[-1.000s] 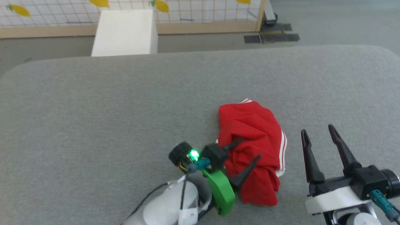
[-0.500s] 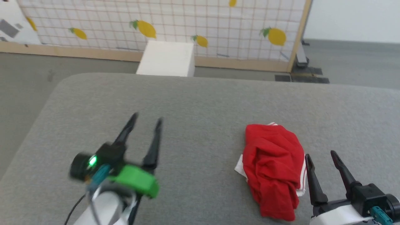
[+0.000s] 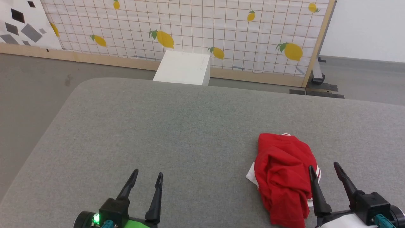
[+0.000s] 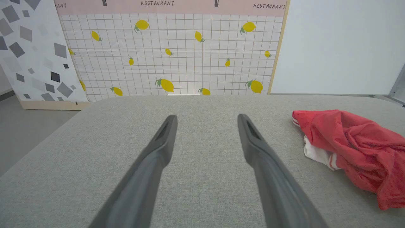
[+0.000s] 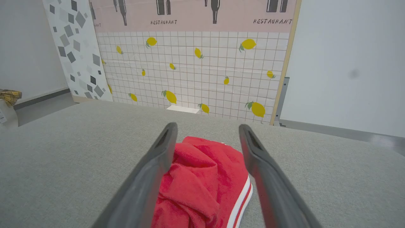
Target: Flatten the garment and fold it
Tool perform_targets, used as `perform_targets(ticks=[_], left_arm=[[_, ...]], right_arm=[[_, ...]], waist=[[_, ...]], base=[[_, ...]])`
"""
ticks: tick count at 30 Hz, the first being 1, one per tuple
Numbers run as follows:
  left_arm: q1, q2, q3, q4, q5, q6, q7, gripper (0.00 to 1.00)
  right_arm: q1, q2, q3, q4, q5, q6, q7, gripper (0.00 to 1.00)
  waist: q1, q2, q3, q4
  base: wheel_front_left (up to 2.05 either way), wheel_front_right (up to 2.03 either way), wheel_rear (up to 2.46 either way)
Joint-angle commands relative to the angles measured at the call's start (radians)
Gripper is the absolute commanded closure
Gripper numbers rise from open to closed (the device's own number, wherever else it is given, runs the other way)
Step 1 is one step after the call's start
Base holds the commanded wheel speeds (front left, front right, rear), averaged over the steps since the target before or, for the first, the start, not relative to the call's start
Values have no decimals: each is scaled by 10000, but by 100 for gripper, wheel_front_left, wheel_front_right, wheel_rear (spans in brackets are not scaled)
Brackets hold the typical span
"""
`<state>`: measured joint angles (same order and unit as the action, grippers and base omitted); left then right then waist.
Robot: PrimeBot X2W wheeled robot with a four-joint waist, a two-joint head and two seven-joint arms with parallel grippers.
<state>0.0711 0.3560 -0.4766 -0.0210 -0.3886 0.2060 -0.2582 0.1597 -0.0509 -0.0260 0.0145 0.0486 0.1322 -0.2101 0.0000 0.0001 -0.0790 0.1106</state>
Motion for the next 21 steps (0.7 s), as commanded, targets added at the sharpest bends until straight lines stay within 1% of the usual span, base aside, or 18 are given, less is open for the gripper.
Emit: perform_targets(ticks=[1,3,5,7,10,11,14,16,17,19,21], left_arm=[[131,-102,91,-46,96,-59,-35,0],[90,-215,169,-28,171,-152,-35,0],[-14,-303,221,-13,250,-261,-35,0],[-150,-384,259,0,316,-362,-35,0],[-380,-517,336,41,418,-498,-35,0],[-448,-577,352,71,455,-539,-35,0],[-617,-777,375,169,549,-646,-35,0],[-735,-933,383,260,625,-742,-35,0],[-801,-1036,379,309,668,-791,-35,0],[-906,-1201,350,416,764,-874,-35,0],[-991,-1359,334,506,858,-953,-35,0]], right_arm=[[117,7,13,14,39,-15,69,0],[108,7,-42,-19,11,-15,219,0],[50,7,-265,-36,77,-15,689,0],[-75,7,-390,-21,26,-15,1720,0],[-461,-147,-483,-141,-23,-15,3976,0],[-633,-311,-423,-186,44,-15,4834,0],[-1186,-687,-390,-257,492,-15,6919,0],[-1523,-1074,-218,-125,670,-15,8229,0],[-1662,-1370,-27,-5,707,-15,8884,0],[-1920,-1731,53,188,807,-15,9717,0],[-2216,-1768,-61,364,981,-15,10101,0]], waist=[[0,-1,68,7],[0,-1,184,32],[0,-1,338,87],[0,-1,507,173],[0,-1,841,340],[0,-1,945,406],[0,-1,1277,643],[0,-1,1474,842],[0,-1,1579,973],[0,-1,1766,1213],[0,-1,1914,1436]], base=[[0,0,0],[0,0,0],[0,0,0],[0,0,0],[0,0,0],[0,0,0],[0,0,0],[0,0,0],[0,0,0],[0,0,0],[0,0,0]])
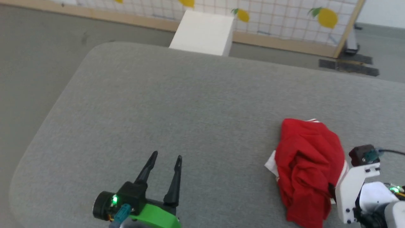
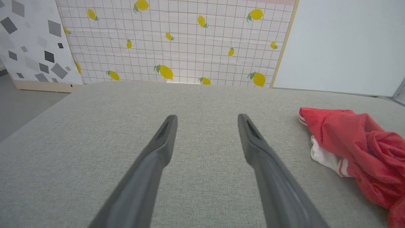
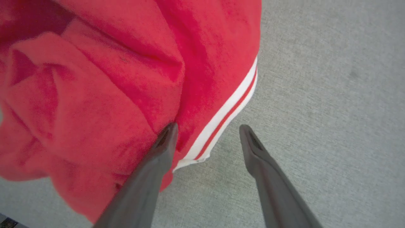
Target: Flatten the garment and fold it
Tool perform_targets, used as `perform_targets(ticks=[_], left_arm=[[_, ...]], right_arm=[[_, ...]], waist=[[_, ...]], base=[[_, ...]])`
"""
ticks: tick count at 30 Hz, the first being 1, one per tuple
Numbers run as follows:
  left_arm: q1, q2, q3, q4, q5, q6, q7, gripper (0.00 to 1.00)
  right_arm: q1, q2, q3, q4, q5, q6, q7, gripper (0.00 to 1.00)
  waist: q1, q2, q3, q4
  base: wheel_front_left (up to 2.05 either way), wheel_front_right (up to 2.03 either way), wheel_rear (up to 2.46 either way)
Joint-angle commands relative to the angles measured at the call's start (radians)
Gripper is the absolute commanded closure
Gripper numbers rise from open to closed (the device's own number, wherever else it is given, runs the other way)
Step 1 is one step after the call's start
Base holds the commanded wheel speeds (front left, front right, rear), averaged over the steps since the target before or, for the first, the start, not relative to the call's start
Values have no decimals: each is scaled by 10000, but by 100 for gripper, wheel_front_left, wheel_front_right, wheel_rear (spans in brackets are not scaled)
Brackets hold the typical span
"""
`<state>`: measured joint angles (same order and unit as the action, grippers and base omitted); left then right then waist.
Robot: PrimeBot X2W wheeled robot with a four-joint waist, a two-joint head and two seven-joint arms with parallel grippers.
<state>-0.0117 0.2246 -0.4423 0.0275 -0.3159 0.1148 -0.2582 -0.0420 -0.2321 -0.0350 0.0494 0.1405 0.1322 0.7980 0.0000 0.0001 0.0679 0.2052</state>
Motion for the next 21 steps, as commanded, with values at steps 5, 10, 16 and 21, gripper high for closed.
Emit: perform_targets(ticks=[5,10,16,21], left_arm=[[-253,-320,78,140,324,-196,-36,0],[-283,-553,409,277,522,-386,-36,0],[-70,-628,665,440,619,-609,-36,0],[72,-741,802,513,699,-787,-36,0]], right_arm=[[-527,-1,-192,636,-82,-15,517,0],[-469,87,-198,1276,-456,-15,109,100],[-235,-54,-777,563,-498,-15,-806,100],[529,-311,-1563,-374,-483,-15,-742,100]], waist=[[0,-1,728,881],[0,-1,715,776],[0,-1,153,-48],[0,-1,-303,-648]], base=[[0,0,0],[0,0,0],[0,0,0],[0,0,0]])
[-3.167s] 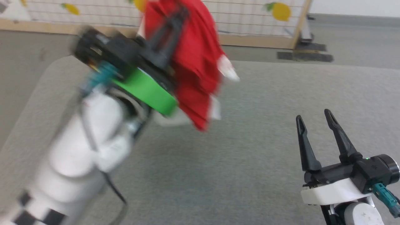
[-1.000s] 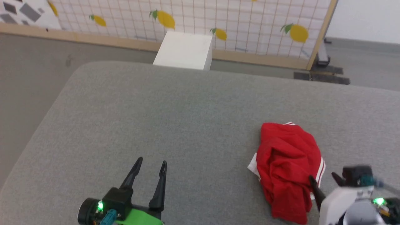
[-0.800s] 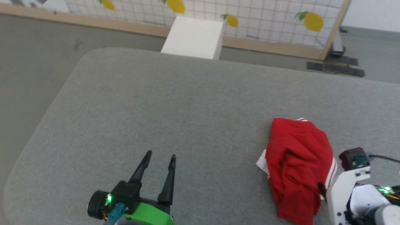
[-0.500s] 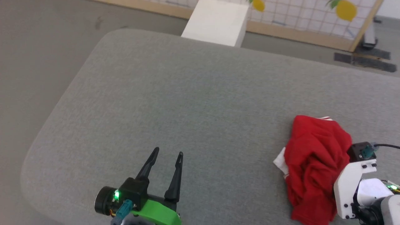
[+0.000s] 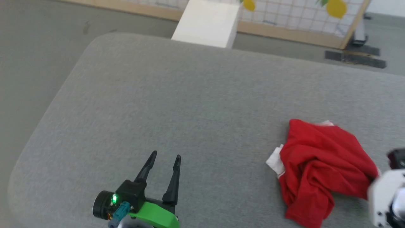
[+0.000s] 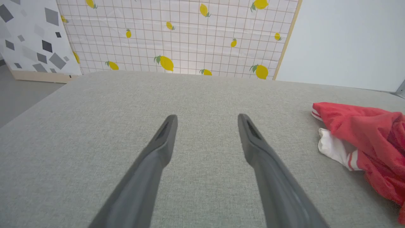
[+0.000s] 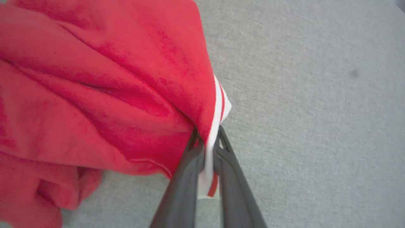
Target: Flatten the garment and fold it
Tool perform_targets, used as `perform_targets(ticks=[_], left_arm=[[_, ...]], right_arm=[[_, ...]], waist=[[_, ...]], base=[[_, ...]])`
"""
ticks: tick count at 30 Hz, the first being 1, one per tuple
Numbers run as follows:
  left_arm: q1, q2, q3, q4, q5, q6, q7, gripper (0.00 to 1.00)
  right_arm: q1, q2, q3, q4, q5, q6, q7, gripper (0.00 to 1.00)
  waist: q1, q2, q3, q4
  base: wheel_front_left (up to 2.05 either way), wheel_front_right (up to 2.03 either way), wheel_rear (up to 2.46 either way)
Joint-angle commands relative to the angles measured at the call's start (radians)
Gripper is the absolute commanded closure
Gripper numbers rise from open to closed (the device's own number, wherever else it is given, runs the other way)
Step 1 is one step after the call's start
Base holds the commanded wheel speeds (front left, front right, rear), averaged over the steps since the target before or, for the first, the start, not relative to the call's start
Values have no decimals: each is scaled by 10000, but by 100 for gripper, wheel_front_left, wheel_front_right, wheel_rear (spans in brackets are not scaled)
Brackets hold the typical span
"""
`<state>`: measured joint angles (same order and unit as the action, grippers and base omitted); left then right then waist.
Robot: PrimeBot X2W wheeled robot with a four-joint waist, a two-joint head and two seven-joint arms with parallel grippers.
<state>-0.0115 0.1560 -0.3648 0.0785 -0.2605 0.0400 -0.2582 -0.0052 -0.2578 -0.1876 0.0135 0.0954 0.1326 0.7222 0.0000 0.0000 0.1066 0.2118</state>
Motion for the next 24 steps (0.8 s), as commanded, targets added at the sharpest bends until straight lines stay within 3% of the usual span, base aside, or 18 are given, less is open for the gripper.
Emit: perform_targets(ticks=[1,4,5,6,15,24], left_arm=[[88,-94,43,4,164,-75,-36,0],[132,-203,77,47,248,-210,-36,0],[154,-225,82,62,268,-249,-36,0],[173,-240,79,74,283,-283,-36,0],[-51,-430,-338,650,325,-725,124,0],[-2049,-883,-1471,1737,-173,-1320,2618,0]], right_arm=[[382,-80,-227,-125,-32,-19,93,100],[1074,-138,-859,-85,-197,-19,185,100],[1149,-81,-978,-32,-276,-19,64,57],[1167,-28,-1031,-10,-359,-19,-114,0],[733,1129,-376,-839,-328,-19,-3212,0],[986,1788,3,-1655,-241,-19,-4740,0]], waist=[[0,0,-765,-808],[0,0,-906,-988],[0,0,-929,-1024],[0,0,-936,-1050],[0,0,-926,-1403],[0,0,52,-1951]], base=[[0,0,0],[0,0,0],[0,0,0],[0,0,0],[0,0,0],[0,0,0]])
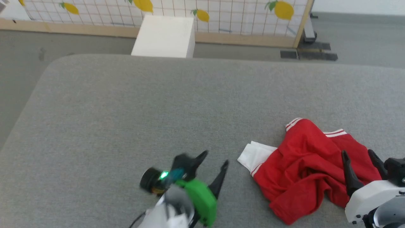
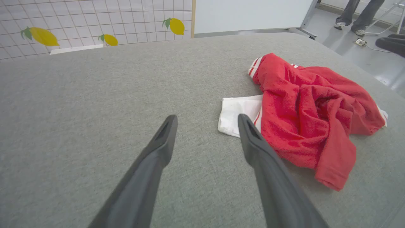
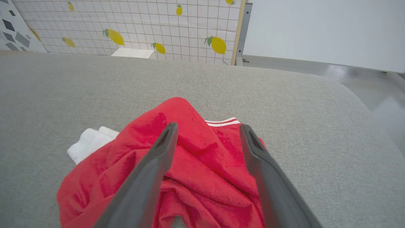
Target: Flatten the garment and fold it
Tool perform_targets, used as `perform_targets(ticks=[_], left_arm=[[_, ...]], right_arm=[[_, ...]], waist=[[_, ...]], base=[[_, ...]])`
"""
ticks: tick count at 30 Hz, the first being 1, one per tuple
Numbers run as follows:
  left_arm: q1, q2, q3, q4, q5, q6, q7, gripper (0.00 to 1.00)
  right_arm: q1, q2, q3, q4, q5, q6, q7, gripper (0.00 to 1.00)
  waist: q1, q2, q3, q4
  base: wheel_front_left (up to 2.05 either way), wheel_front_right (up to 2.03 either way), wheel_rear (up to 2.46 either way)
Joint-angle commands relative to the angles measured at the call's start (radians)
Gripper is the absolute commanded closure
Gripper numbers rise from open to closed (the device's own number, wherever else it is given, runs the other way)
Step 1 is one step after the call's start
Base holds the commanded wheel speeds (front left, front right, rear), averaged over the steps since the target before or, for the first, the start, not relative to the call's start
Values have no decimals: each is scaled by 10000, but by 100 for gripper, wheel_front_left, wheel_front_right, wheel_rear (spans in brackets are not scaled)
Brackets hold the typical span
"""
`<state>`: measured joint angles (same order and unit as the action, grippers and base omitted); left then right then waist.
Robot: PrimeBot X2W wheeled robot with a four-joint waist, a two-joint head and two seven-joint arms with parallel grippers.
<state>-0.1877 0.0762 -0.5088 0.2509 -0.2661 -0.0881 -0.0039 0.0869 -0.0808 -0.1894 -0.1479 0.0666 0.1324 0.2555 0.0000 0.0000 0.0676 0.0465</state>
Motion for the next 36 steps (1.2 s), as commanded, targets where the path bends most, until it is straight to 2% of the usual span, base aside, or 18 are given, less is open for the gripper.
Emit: perform_targets(ticks=[1,9,13,14,18,19,20,23,27,32,36], left_arm=[[-708,-129,-260,153,-204,-116,493,0],[-3660,-242,-1418,1954,-953,-351,3798,0],[-4570,-254,-1761,2723,-1560,-380,4625,0],[-4972,-256,-2180,3134,-2165,-394,5194,0],[-5208,-258,-2808,3524,-3119,-409,5818,0],[-5235,-258,-2957,3616,-3246,-411,5918,36],[-5248,-258,-3096,3712,-3407,-414,5974,100],[-5291,-258,-3243,3915,-3595,-417,5621,100],[-5087,-72,-2640,4003,-3714,-260,3881,100],[-4332,928,-1336,3541,-3907,565,1564,100],[-3260,2016,-345,2833,-4167,1257,509,100]], right_arm=[[60,16,5,2,24,-17,-137,0],[-344,-101,-81,207,-33,-17,-382,0],[-567,-86,-62,283,-13,-17,-496,0],[-698,-75,-86,358,-18,-17,-583,0],[-798,-58,-203,481,-52,-17,-669,0],[-808,-56,-222,498,-61,-17,-684,0],[-820,-50,-242,516,-76,-17,-706,0],[-848,-30,-267,523,-101,-17,-738,0],[-770,-53,-288,528,-141,-17,-695,0],[-446,-93,-354,524,-157,-17,-542,0],[-139,-63,-312,524,-124,-17,-366,0]], waist=[[0,0,588,-356],[0,0,1472,-982],[0,0,1833,-1252],[0,0,2011,-1368],[0,0,2136,-1394],[0,0,2152,-1381],[0,0,2162,-1353],[0,0,2137,-1186],[0,0,1815,-811],[0,0,1144,-155],[0,0,653,394]], base=[[0,0,0],[0,0,0],[0,0,0],[0,0,0],[0,0,0],[0,0,0],[0,0,0],[0,0,0],[0,0,0],[0,0,0],[0,0,0]])
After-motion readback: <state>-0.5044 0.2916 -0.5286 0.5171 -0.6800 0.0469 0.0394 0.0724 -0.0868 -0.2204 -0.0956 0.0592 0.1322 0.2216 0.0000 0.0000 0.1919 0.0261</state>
